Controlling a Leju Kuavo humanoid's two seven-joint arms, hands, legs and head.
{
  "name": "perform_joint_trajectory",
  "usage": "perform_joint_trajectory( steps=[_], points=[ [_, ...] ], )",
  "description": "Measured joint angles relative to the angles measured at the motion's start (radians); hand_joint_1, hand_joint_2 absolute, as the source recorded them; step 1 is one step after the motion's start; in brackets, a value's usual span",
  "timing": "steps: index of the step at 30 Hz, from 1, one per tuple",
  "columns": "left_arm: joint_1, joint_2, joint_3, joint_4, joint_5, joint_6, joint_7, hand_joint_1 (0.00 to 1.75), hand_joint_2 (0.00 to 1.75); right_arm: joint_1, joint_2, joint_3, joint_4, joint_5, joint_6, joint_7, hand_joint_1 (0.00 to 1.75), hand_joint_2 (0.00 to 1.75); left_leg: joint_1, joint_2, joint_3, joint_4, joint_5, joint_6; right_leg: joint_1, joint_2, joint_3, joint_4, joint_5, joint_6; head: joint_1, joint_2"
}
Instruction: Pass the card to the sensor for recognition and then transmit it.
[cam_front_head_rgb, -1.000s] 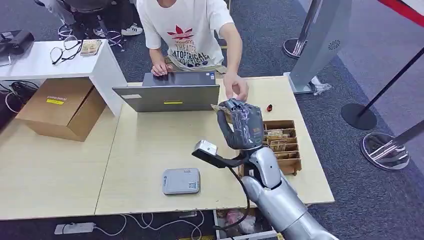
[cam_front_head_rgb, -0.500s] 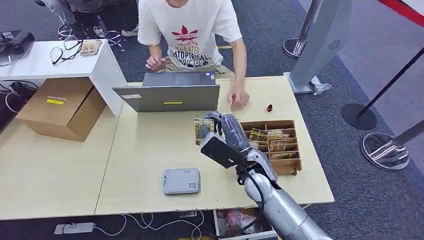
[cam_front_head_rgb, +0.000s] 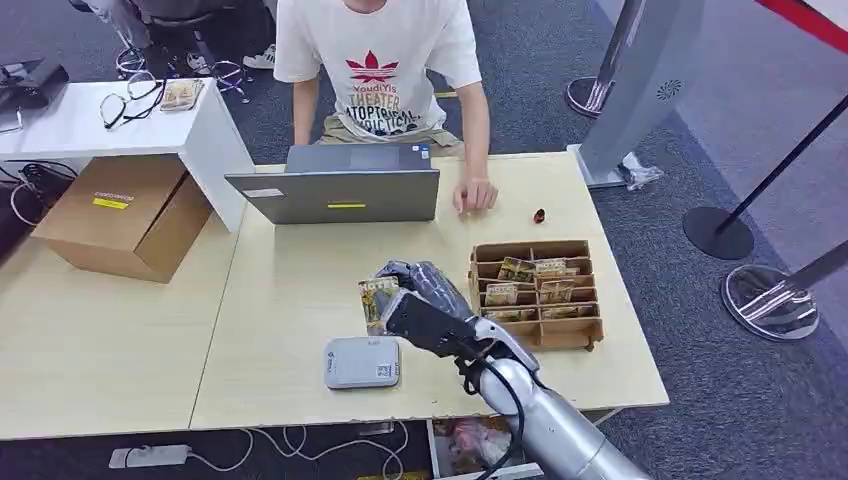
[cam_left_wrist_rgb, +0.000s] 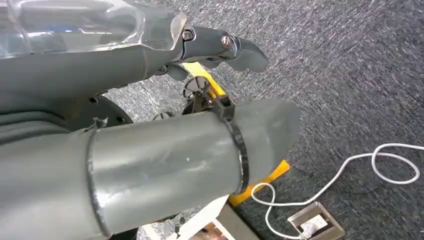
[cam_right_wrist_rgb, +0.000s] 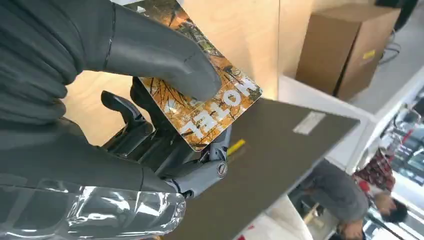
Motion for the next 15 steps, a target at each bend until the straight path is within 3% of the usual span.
perform_joint_trajectory(
  steps=[15],
  points=[
    [0.009, 0.003, -0.056, 0.002, -0.012, -0.006, -0.032, 0.0, 0.0, -0.056, 0.032, 0.13, 0.214, -0.044, 0.04, -0.008, 1.75, 1.75, 0.0, 0.0, 0.0, 0.0, 0.0, 0.0, 0.0, 0.0, 0.0, 0.0, 0.0, 0.0, 0.0, 0.0]
  ],
)
